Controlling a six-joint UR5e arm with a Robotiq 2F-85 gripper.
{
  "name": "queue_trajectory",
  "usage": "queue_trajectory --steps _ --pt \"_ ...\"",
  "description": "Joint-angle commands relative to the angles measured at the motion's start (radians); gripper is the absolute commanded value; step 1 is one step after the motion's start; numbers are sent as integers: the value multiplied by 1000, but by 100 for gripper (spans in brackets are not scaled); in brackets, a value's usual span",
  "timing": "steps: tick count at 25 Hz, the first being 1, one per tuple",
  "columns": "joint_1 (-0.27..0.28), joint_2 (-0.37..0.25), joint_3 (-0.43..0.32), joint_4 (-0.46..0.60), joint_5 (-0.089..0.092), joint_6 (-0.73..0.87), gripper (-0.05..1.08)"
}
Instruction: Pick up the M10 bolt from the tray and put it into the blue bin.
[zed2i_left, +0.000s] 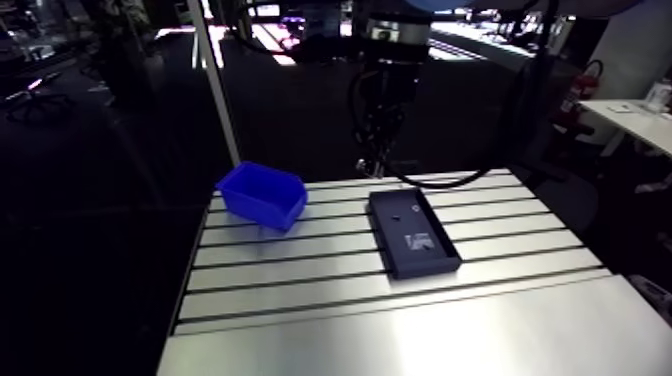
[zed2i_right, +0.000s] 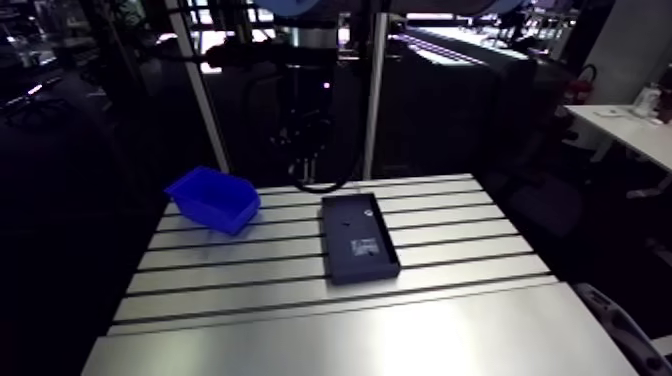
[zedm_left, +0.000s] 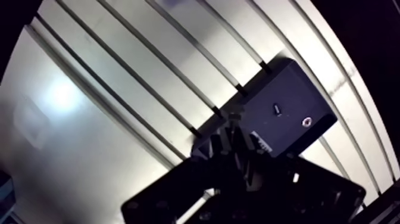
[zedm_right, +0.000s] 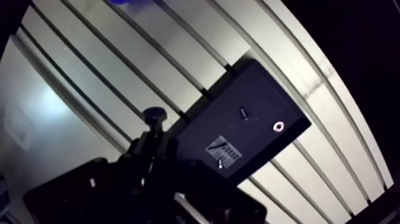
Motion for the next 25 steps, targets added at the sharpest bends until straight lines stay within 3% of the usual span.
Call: queue_trajectory --steps 1,6,10,13,15,17,22,25 --pt "54 -4 -28 9 -13 227 108" --pt "83 2 -71 19 -14 499 108" --pt "121 24 -112 17 -34 752 108" --pt "172 57 -141 12 -90 924 108" --pt "210 93 -158 8 -142 1025 108" --pt "238 122 -184 6 -165 1109 108" --pt "261 139 -222 -46 -169 1258 108" --pt "262 136 -224 -93 -160 1366 108"
